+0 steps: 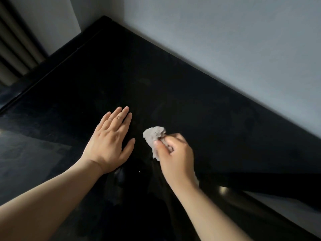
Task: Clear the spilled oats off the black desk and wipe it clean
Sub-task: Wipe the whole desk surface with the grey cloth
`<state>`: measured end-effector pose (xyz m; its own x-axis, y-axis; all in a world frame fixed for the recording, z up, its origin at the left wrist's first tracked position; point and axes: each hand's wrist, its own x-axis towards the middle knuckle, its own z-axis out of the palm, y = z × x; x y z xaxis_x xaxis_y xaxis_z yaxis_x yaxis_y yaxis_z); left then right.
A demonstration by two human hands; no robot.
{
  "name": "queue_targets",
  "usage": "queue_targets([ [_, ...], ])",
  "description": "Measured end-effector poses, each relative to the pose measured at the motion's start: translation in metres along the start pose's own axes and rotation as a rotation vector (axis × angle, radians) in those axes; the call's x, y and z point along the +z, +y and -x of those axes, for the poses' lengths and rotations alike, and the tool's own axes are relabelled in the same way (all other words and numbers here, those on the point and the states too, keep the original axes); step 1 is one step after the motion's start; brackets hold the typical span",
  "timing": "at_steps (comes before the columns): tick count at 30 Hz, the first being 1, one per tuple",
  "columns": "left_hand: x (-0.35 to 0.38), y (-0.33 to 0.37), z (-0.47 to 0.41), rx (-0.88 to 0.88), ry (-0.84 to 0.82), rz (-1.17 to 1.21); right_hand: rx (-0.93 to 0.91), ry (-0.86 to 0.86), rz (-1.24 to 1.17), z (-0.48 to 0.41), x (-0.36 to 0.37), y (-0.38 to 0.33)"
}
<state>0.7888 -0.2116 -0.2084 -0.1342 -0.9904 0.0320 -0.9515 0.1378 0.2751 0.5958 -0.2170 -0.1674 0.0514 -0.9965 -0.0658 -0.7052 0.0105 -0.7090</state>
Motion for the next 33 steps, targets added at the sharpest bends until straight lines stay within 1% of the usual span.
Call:
queue_targets([
  [1, -0.001, 0.002, 0.001, 0.0, 0.006, -0.001, 0.017, 0.048, -0.048, -0.005, -0.01, -0.002],
  [2, -0.002, 0.002, -0.001, 0.002, 0.013, -0.001, 0.004, 0.134, -0.043, -0.017, -0.022, -0.002],
  [4, -0.005, 0.003, -0.008, 0.008, 0.032, 0.0, 0.001, 0.282, 0.049, -0.054, -0.042, 0.003],
  [5, -0.006, 0.002, -0.011, 0.009, 0.036, 0.002, 0.024, 0.313, 0.094, -0.073, -0.047, 0.007],
  [7, -0.005, 0.0, -0.012, 0.019, 0.035, 0.004, 0.091, 0.324, 0.156, -0.095, -0.038, 0.017],
  [9, -0.003, -0.001, -0.009, 0.029, 0.037, 0.01, 0.145, 0.355, 0.232, -0.09, -0.014, 0.022],
  [10, -0.001, -0.001, -0.008, 0.026, 0.041, 0.016, 0.132, 0.372, 0.257, -0.079, 0.0, 0.021],
  [11, 0.001, -0.002, -0.007, 0.022, 0.046, 0.024, 0.099, 0.37, 0.263, -0.064, 0.011, 0.017],
  [13, 0.005, -0.003, -0.007, 0.021, 0.053, 0.057, 0.014, 0.315, 0.234, -0.03, 0.025, 0.007],
  [16, -0.002, -0.008, -0.004, 0.073, 0.083, 0.177, -0.023, 0.064, 0.148, 0.014, 0.027, 0.0],
  [17, -0.008, -0.009, -0.002, 0.087, 0.106, 0.203, -0.009, 0.001, 0.066, 0.025, 0.02, -0.001],
  [18, -0.014, -0.011, 0.003, 0.09, 0.126, 0.219, 0.004, -0.007, -0.023, 0.032, 0.009, -0.001],
  [20, -0.024, -0.015, 0.019, 0.082, 0.143, 0.244, 0.009, 0.12, -0.067, 0.032, -0.016, 0.003],
  [22, -0.026, -0.017, 0.047, 0.078, 0.125, 0.241, 0.024, 0.267, 0.008, 0.012, -0.04, 0.01],
  [23, -0.026, -0.02, 0.064, 0.072, 0.106, 0.221, 0.042, 0.307, 0.044, -0.003, -0.046, 0.012],
  [25, -0.026, -0.025, 0.094, 0.055, 0.066, 0.159, 0.074, 0.332, 0.094, -0.032, -0.044, 0.015],
  [27, -0.027, -0.029, 0.115, 0.037, 0.028, 0.108, 0.107, 0.354, 0.17, -0.044, -0.025, 0.023],
  [30, -0.027, -0.033, 0.133, 0.004, 0.014, 0.068, 0.069, 0.456, 0.288, -0.024, 0.013, 0.019],
  [31, -0.027, -0.036, 0.137, 0.001, 0.017, 0.066, 0.047, 0.448, 0.281, -0.009, 0.024, 0.011],
  [33, -0.024, -0.042, 0.144, 0.012, 0.01, 0.074, -0.008, 0.342, 0.247, 0.03, 0.041, -0.003],
])
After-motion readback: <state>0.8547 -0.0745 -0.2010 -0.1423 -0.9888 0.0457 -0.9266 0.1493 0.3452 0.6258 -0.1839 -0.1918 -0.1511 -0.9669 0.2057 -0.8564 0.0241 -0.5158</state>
